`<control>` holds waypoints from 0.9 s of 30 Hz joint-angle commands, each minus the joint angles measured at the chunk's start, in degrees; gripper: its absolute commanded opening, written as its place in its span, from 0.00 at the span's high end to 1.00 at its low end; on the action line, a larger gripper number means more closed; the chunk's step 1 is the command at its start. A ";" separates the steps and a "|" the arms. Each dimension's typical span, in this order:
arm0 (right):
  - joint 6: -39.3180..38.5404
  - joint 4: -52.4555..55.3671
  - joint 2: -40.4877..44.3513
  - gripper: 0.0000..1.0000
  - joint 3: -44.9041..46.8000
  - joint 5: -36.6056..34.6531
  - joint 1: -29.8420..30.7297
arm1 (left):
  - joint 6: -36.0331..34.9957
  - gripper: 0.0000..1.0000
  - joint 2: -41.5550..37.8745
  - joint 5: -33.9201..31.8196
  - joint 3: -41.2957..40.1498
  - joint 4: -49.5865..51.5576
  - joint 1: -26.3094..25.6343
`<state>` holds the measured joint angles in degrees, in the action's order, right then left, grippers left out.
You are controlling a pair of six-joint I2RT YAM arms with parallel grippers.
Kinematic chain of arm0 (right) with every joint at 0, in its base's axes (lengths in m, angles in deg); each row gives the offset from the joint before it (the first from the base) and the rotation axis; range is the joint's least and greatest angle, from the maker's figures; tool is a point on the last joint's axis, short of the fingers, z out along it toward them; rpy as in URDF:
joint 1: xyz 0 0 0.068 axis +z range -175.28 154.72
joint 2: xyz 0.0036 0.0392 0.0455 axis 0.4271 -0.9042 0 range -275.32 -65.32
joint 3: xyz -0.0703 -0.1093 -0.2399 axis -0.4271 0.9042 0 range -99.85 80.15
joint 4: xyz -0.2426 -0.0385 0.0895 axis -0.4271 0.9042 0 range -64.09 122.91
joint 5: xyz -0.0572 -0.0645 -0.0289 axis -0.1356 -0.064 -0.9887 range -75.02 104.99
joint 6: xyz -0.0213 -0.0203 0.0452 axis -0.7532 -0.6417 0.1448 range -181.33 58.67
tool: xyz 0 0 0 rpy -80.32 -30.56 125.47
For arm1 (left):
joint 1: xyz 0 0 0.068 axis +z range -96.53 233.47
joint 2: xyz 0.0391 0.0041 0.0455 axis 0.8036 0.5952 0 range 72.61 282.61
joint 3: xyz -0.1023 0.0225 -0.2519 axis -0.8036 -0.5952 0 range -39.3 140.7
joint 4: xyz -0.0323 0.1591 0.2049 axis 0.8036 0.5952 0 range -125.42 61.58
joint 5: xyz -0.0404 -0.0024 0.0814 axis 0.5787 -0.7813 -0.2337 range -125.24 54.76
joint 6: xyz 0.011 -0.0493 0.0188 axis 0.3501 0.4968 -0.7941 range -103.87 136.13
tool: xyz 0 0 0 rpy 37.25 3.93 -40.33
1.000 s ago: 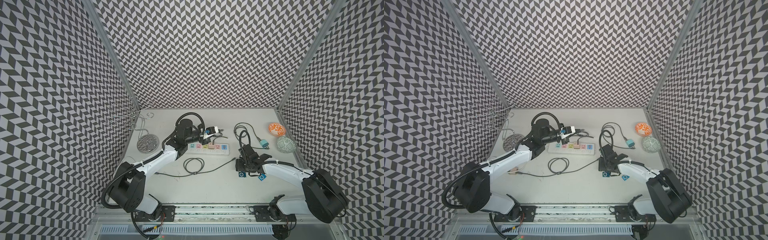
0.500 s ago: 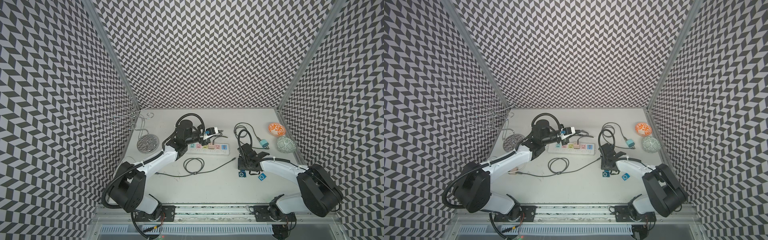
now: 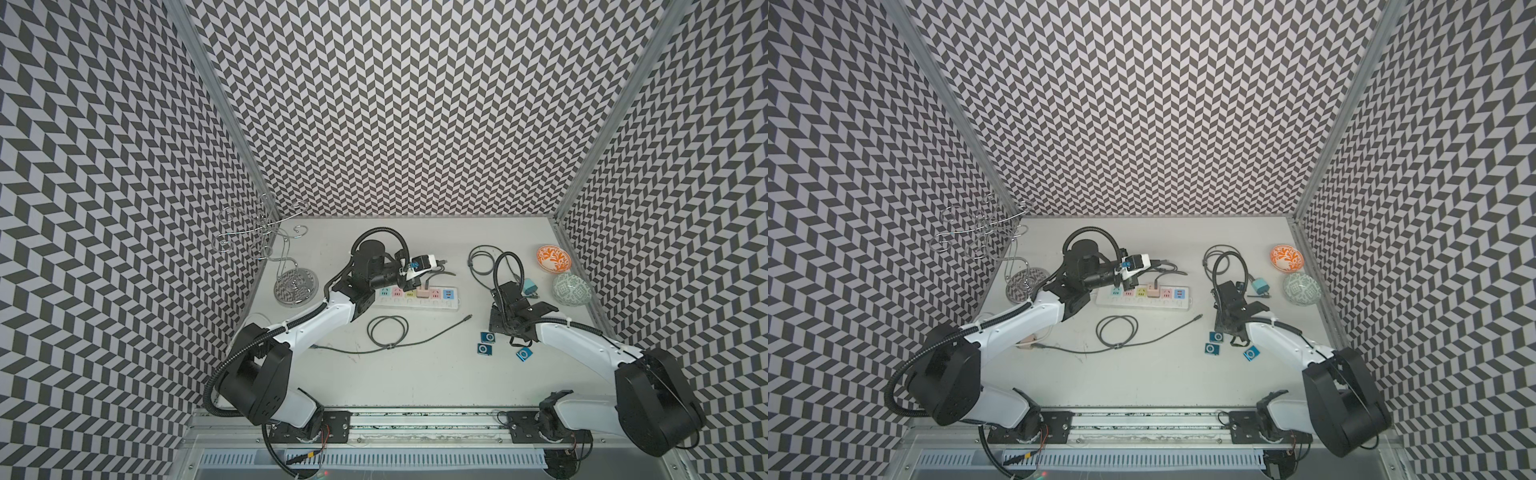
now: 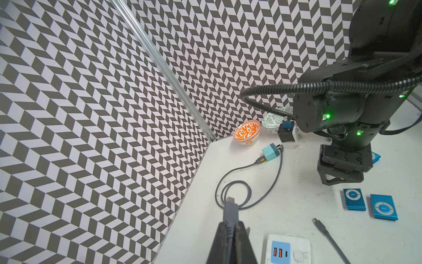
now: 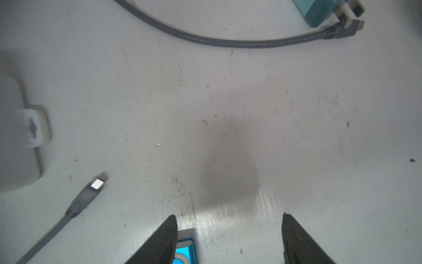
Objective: Charge mp3
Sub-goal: Adjust the mp3 player at the center of the board, then move the mp3 player to the center of the board.
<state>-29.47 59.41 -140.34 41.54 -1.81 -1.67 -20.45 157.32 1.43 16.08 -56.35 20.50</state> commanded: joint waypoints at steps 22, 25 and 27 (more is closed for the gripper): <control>1.33 -5.59 -4.13 0.33 2.68 12.33 4.16 | -0.88 1.00 -2.01 0.08 -0.33 -1.09 -0.42; 2.74 -5.35 -4.17 0.36 3.08 11.04 4.16 | -0.86 1.00 -1.95 0.07 -0.33 -1.08 -0.36; 3.15 -5.67 -4.13 0.38 3.58 10.73 4.16 | -0.80 1.00 -1.99 0.07 -0.42 -1.08 -0.43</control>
<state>-28.49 54.91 -144.04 43.70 9.99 2.29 -20.47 156.81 1.43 15.99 -56.39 20.46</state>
